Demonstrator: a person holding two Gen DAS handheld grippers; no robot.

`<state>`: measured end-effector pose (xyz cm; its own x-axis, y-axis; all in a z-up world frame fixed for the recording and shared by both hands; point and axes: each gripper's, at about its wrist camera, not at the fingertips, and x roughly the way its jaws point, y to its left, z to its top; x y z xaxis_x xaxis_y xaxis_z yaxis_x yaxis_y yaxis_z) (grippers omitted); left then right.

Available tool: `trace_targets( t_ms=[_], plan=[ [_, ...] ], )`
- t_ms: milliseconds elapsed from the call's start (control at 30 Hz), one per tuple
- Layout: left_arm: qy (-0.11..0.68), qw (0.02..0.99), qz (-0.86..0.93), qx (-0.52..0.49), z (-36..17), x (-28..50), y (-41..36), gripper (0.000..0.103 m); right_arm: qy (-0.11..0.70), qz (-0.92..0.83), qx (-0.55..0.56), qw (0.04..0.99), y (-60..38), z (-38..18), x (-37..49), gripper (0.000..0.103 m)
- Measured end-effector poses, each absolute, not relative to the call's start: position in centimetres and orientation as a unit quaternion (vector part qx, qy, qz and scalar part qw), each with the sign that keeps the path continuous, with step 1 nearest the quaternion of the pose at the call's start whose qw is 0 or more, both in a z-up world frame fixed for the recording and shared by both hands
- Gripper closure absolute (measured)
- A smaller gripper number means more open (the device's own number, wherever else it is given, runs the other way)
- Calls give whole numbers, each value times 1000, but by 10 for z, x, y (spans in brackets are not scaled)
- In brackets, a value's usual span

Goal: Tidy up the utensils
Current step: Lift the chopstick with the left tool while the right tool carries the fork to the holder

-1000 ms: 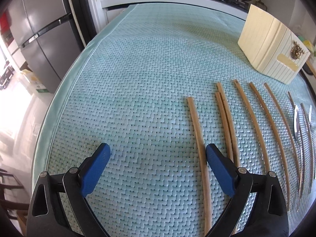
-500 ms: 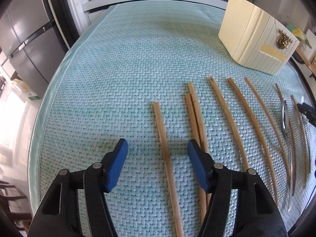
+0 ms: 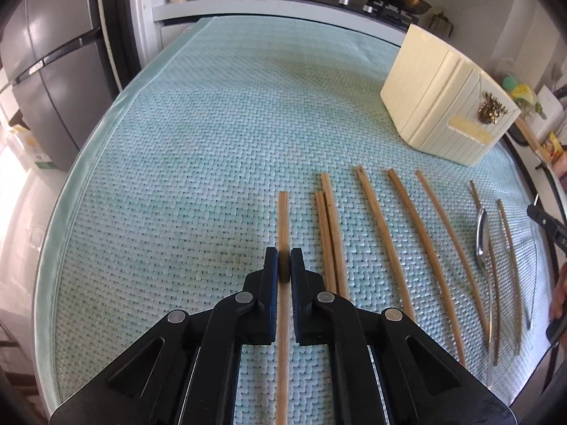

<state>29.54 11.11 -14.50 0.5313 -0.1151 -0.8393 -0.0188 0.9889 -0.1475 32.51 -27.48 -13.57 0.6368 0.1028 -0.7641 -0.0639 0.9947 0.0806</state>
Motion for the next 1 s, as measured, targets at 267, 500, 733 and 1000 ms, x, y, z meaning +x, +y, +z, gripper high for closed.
trace_targets(
  t_ms=[267, 500, 733, 1000],
  plan=[
    [415, 904, -58, -87, -83, 260, 110, 98, 349, 88, 45, 932, -281, -68, 268, 79],
    [357, 926, -83, -91, -35, 226, 108, 98, 287, 107, 41, 951, -281, -24, 217, 79],
    [326, 934, -107, -99, -5, 218, 101, 98, 257, 112, 27, 960, -280, 1, 197, 79],
    [309, 938, -127, -93, 19, 229, 85, 98, 252, 118, 18, 960, -281, 19, 207, 79]
  ],
)
